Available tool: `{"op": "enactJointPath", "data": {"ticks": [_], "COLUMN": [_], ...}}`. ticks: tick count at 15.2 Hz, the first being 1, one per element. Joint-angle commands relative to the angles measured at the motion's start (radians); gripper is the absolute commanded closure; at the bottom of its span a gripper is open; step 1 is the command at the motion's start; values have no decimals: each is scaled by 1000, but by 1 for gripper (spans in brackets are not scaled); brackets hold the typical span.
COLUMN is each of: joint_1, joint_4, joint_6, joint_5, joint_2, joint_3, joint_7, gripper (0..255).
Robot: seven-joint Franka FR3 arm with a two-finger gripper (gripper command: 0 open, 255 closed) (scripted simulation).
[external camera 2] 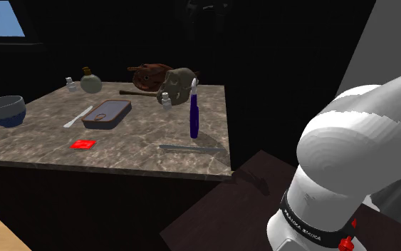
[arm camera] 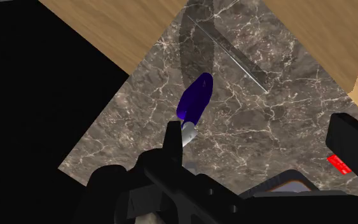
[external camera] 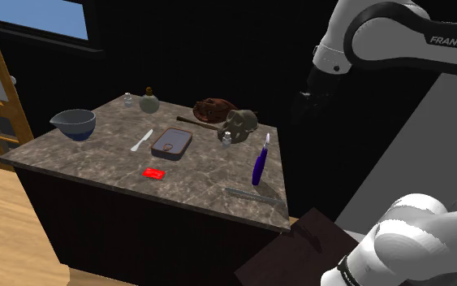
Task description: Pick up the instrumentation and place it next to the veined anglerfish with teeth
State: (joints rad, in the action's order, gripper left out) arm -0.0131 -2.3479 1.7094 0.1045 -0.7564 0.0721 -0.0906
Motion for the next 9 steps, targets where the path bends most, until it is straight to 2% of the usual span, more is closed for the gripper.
{"op": "enactJointPath", "data": {"ticks": [1, 9], "joint_1": [0, 54], "joint_4": [0, -189], "joint_6": [0, 279], "joint_5": [0, 15], "joint_2": [0, 97], "joint_3": [0, -99], "joint_7": [0, 213], "gripper": [0, 0]}}
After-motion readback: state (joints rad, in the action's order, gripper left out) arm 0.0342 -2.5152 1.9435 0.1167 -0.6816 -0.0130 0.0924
